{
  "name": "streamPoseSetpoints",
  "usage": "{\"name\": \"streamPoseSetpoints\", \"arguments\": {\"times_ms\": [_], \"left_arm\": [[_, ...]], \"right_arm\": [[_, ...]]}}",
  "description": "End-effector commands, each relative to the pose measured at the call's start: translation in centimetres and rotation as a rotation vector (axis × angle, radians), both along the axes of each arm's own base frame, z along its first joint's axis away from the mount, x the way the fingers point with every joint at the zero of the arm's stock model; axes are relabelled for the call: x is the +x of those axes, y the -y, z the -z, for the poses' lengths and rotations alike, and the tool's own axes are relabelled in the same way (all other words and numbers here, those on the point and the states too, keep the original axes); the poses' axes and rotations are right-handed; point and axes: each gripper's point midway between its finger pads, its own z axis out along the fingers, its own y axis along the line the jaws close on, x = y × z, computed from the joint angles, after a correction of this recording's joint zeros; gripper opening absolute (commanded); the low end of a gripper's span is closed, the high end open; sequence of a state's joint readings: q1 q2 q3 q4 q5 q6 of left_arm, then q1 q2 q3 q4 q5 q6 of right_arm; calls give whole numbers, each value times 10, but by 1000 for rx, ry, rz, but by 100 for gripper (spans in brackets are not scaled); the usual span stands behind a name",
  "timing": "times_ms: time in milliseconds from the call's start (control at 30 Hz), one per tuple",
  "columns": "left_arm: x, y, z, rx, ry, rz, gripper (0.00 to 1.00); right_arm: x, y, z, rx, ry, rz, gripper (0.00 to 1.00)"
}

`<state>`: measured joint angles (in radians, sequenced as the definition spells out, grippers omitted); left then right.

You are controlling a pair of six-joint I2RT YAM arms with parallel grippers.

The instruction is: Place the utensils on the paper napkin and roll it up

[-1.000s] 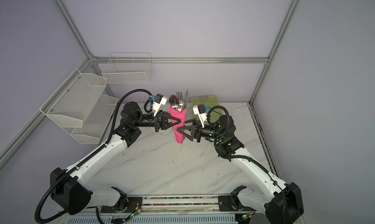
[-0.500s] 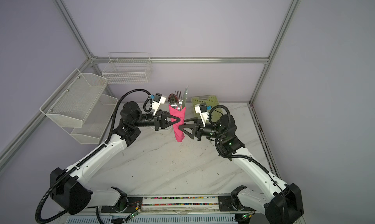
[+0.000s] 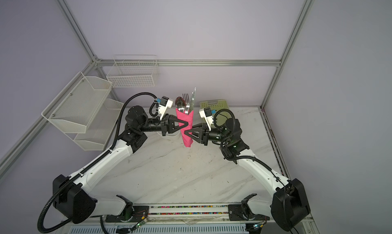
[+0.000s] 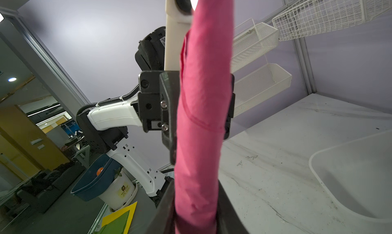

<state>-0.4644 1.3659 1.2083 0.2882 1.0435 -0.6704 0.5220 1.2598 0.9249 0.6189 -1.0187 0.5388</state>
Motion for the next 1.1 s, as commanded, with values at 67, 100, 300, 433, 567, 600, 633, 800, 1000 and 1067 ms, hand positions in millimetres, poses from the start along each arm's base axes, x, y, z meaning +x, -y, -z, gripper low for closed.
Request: {"name": "streamPoseSetpoints", "arguments": {"times_ms": [67, 100, 300, 433, 567, 600, 633, 800, 1000, 1067], "left_arm": [[-8, -5, -51, -77, 146, 0, 0], [-9, -5, -50, -76, 145, 1, 0], [-8, -5, -48, -72, 144, 0, 0], [-9, -5, -47, -58, 149, -3, 0], [-9, -6, -46, -53, 148, -7, 0], [-9, -6, -46, -53, 148, -8, 0], [-9, -6, -46, -54, 149, -8, 0], [-5, -8, -46, -56, 143, -27, 2], [6, -24, -45, -61, 127, -99, 25], [10, -32, -45, -63, 123, -135, 32]], "right_arm": [[-3, 1, -23, 52, 71, -7, 38], [-3, 1, -25, 58, 74, -9, 38], [-1, 0, -30, 70, 80, -14, 32], [1, 0, -31, 72, 79, -5, 28], [2, -1, -31, 73, 80, -3, 16], [3, -1, -30, 71, 78, -5, 12], [2, -1, -31, 71, 80, -8, 8], [3, -2, -28, 66, 70, -8, 0], [7, 0, -23, 50, 49, -1, 0], [12, 3, -20, 42, 37, 14, 0]]}}
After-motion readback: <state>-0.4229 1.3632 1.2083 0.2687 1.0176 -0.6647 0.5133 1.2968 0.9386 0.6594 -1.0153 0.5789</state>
